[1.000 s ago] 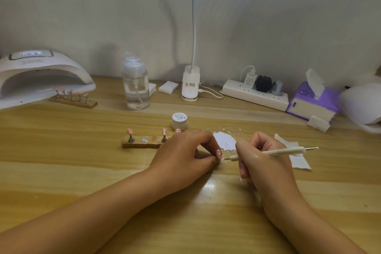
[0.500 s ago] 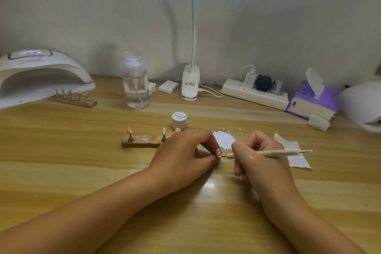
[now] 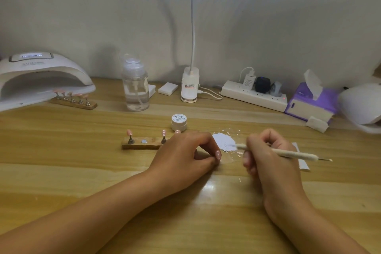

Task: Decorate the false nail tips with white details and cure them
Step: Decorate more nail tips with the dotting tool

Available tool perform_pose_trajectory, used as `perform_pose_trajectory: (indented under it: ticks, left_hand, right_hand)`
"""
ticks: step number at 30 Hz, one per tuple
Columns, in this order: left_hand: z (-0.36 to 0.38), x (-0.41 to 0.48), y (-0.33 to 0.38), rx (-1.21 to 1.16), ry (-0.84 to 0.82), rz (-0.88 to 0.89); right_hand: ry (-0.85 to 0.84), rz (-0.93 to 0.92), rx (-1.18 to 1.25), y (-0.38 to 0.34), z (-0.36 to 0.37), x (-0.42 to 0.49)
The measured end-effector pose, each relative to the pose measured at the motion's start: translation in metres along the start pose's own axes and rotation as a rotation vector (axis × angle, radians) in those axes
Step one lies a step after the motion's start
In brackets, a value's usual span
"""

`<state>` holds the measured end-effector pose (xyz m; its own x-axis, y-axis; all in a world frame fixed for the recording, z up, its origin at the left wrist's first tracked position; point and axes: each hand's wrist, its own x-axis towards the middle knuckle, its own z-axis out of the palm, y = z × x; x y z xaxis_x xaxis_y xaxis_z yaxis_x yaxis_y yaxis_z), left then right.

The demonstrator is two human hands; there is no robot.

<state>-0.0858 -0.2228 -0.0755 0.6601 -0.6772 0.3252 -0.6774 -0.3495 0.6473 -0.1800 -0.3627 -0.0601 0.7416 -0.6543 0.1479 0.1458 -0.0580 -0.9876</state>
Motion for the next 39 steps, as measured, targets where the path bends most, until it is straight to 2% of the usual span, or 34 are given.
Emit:
perform_pose_trajectory:
  ticks: [3, 6, 9, 11, 12, 14, 17, 20, 23, 31, 34, 39]
  left_hand:
    - [0.001, 0.0, -0.001, 0.005, 0.006, 0.003]
    - [0.002, -0.001, -0.001, 0.016, 0.019, 0.009]
    - [0.003, -0.002, -0.002, 0.026, 0.026, 0.0]
    - [0.003, -0.002, -0.002, 0.014, 0.031, -0.001]
    - [0.002, -0.002, -0.003, 0.008, 0.035, 0.002]
    - [0.002, -0.003, -0.002, 0.002, 0.045, 0.012]
    - [0.001, -0.003, -0.001, 0.007, 0.065, 0.024]
    - [0.001, -0.004, 0.0, 0.025, 0.088, 0.048]
    - [0.001, -0.005, 0.001, 0.044, 0.096, 0.073]
    - [0.002, -0.007, 0.0, 0.031, 0.181, 0.06]
    - [0.001, -0.008, 0.0, 0.015, 0.198, 0.056]
    - [0.001, -0.008, -0.001, -0.017, 0.2, 0.041]
  right_hand:
    - [0.053, -0.146, -0.004, -0.017, -0.016, 0.013]
    - [0.079, -0.285, -0.224, -0.034, -0.049, 0.029]
    - [0.104, -0.309, -0.784, -0.028, -0.078, 0.043]
    - [0.017, -0.173, -1.142, -0.018, -0.086, 0.047]
    - [-0.028, -0.09, -1.219, -0.013, -0.087, 0.047]
    - [-0.056, -0.049, -1.247, -0.009, -0.088, 0.047]
    - [0.015, -0.166, -1.253, -0.006, -0.085, 0.049]
    - [-0.011, -0.196, -1.354, 0.003, -0.08, 0.051]
    - [0.02, -0.297, -1.292, 0.008, -0.08, 0.051]
    - [0.249, -0.607, -1.116, 0.001, -0.083, 0.045]
    - [0.26, -0.685, -1.063, -0.006, -0.082, 0.04]
    - [0.232, -0.708, -1.039, -0.014, -0.077, 0.033]
